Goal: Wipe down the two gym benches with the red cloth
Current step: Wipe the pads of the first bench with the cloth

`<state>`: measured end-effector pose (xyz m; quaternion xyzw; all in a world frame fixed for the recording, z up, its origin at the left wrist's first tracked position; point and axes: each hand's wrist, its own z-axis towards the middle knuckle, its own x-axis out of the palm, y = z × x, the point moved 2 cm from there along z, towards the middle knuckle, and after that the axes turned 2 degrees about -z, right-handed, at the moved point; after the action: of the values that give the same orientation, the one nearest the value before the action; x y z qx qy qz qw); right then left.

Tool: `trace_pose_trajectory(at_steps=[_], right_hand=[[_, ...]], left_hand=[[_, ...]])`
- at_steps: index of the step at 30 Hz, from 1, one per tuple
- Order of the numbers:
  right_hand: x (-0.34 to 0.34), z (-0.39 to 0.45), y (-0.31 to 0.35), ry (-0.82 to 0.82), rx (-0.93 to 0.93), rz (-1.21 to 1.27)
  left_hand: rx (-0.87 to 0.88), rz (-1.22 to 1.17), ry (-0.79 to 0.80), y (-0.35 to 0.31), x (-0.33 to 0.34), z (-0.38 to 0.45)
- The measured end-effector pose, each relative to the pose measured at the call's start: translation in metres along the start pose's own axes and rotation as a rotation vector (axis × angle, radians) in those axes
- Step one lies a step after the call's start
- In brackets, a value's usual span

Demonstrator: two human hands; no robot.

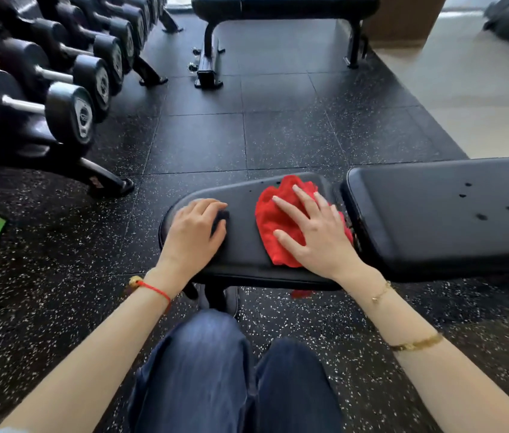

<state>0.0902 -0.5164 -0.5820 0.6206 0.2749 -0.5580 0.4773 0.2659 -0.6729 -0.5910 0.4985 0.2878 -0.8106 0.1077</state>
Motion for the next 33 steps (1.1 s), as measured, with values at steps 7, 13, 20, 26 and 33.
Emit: trace_pose_trajectory(at_steps=[7, 13, 20, 26, 33], right_hand=[[0.01, -0.011, -0.008, -0.006, 0.002, -0.149], [0.013, 0.056, -0.01, 0.004, 0.073, -0.147], [0.022, 0.055, 0.005, -0.021, -0.091, -0.129], [0.012, 0.075, -0.022, -0.01, 0.082, -0.151], [0.03, 0.076, 0.035, 0.083, -0.069, -0.153]], left_hand=[[-0.052, -0.013, -0.047, -0.004, 0.009, -0.003], [-0.085, -0.015, -0.075, -0.005, 0.011, -0.003], [-0.115, -0.008, -0.099, -0.004, 0.011, -0.005], [-0.136, 0.008, -0.131, -0.004, 0.012, -0.005], [-0.164, -0.01, -0.144, -0.001, 0.014, -0.007]])
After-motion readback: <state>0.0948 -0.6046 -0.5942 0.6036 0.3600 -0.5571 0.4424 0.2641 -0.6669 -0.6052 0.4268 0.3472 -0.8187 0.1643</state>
